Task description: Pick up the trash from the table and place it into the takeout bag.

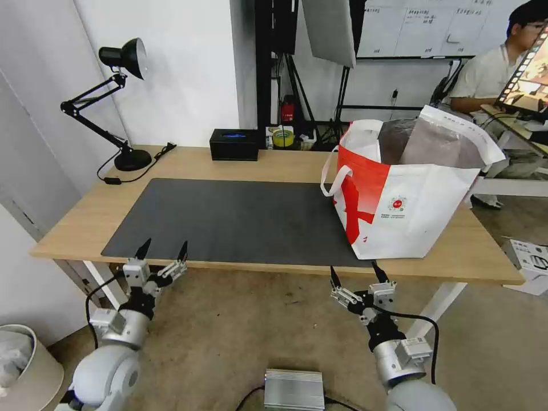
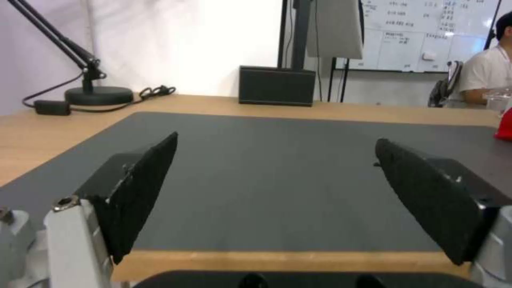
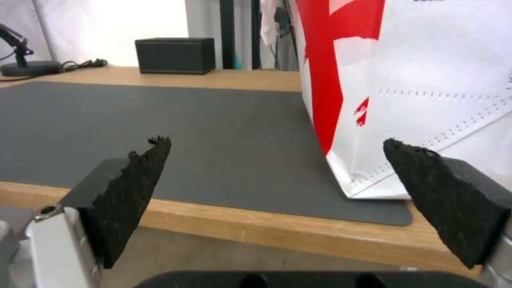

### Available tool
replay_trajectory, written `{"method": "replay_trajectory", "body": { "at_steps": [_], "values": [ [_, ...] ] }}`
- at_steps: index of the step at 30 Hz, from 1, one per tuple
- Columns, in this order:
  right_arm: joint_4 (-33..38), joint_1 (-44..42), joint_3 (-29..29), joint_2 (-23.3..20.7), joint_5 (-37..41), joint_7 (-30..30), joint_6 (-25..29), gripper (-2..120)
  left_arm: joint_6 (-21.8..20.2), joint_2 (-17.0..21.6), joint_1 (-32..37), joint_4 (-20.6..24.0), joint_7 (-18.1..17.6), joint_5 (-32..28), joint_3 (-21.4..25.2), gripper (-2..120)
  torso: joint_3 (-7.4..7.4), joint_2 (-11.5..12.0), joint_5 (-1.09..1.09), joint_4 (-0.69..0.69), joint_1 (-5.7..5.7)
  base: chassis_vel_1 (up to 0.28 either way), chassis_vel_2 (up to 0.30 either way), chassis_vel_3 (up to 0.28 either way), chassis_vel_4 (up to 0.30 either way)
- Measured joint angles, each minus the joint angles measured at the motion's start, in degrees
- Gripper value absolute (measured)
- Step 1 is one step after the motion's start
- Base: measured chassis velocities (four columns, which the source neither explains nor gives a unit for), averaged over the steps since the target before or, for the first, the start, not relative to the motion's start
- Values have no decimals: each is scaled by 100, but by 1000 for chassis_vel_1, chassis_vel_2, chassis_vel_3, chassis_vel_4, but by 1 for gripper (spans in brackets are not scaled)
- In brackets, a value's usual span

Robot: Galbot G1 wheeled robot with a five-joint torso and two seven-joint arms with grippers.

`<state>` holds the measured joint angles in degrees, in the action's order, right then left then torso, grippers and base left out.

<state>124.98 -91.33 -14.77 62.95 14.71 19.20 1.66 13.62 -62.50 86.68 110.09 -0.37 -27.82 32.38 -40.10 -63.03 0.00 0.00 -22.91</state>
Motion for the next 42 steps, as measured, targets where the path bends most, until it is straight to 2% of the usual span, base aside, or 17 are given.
{"method": "replay_trajectory", "body": {
  "at_steps": [10,42],
  "values": [
    [0,0,0,0,0,0,0,100,288,-4,264,-60,209,-186,62,100,0,0,0,0,0,0,0,0,0],
    [0,0,0,0,0,0,0,100,285,-4,249,-48,211,-185,29,100,0,0,0,0,-1,0,0,0,0]
  ]
}}
